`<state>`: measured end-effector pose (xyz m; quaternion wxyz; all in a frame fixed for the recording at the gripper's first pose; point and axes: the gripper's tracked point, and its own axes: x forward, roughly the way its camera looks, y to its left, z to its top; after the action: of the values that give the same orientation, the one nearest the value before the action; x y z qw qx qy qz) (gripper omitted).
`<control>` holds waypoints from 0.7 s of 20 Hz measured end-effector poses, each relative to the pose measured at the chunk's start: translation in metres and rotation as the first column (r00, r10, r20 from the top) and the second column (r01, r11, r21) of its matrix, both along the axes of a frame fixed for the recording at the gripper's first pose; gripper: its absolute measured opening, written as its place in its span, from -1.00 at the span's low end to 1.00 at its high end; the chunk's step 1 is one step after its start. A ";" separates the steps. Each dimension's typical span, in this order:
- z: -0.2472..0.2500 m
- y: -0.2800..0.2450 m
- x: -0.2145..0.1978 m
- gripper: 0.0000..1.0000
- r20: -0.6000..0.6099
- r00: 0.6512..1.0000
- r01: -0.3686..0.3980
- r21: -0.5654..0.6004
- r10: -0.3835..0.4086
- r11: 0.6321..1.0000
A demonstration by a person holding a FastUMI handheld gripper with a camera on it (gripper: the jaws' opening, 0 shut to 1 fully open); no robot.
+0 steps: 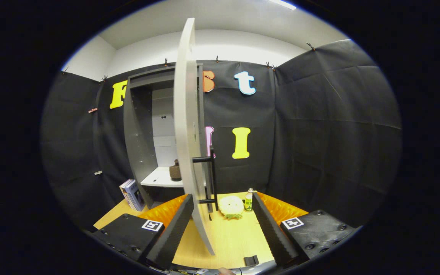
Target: Open the shoe cabinet door, grab the shoes and put them into the shoe cabinet, then close the shoe cabinet door.
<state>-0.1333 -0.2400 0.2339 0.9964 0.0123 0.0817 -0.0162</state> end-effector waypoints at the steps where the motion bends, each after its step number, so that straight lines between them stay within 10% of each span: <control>1: 0.000 -0.003 0.005 0.94 0.001 1.000 -0.002 0.006 0.002 1.000; 14: 0.001 -0.002 0.051 0.96 0.020 0.996 -0.084 0.016 0.083 0.996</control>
<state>-0.0821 -0.2423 0.2344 0.9969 0.0176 0.0725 0.0262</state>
